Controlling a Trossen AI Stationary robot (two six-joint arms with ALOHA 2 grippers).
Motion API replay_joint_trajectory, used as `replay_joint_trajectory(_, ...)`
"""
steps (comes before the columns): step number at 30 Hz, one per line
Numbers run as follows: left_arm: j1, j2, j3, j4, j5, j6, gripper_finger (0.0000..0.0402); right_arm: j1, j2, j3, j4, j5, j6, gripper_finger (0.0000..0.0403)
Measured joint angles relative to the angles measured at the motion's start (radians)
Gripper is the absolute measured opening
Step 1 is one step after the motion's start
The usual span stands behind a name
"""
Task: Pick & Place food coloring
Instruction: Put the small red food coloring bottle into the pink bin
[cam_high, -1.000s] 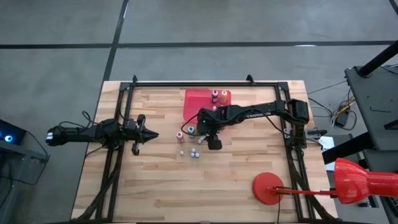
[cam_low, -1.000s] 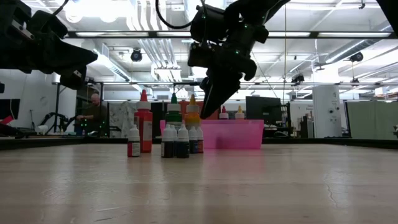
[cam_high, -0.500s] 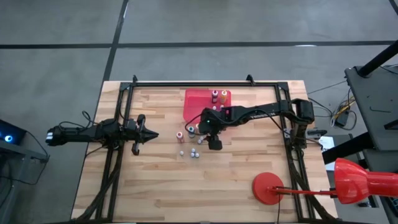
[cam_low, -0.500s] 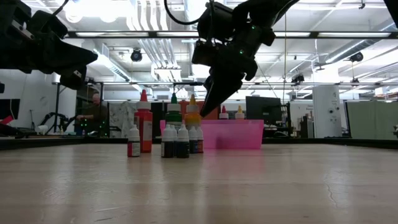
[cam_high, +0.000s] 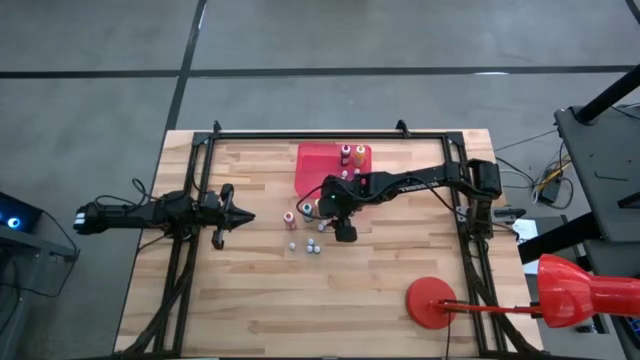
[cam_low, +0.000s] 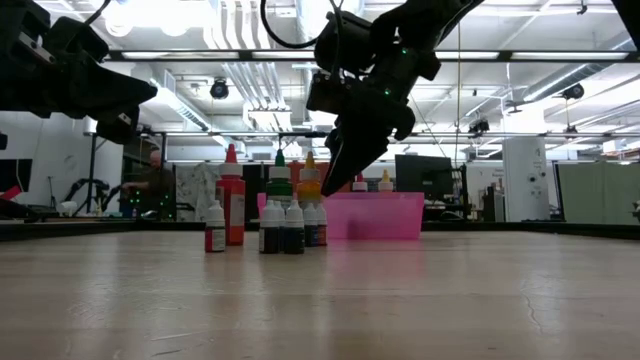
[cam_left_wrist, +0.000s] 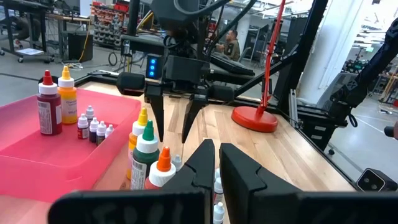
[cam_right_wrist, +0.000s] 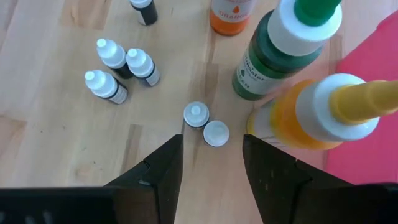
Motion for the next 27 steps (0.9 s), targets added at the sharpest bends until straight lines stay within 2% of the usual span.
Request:
replay_joint_trajectory(15, 0.0, 0.0, 0.0, 0.0, 0.0, 0.0, 0.0, 0.009, 0.0, 0.024, -0.017, 0.0, -0.013, 0.0147)
replay_joint_trajectory(23, 0.0, 0.0, 0.0, 0.0, 0.0, 0.0, 0.0, 0.01, 0.0, 0.051, -0.041, 0.001, 0.156, 0.0161)
replay_joint_trajectory(27, 0.0, 0.0, 0.0, 0.0, 0.0, 0.0, 0.0, 0.012, 0.0, 0.051, -0.04, 0.0, 0.3, 0.0166)
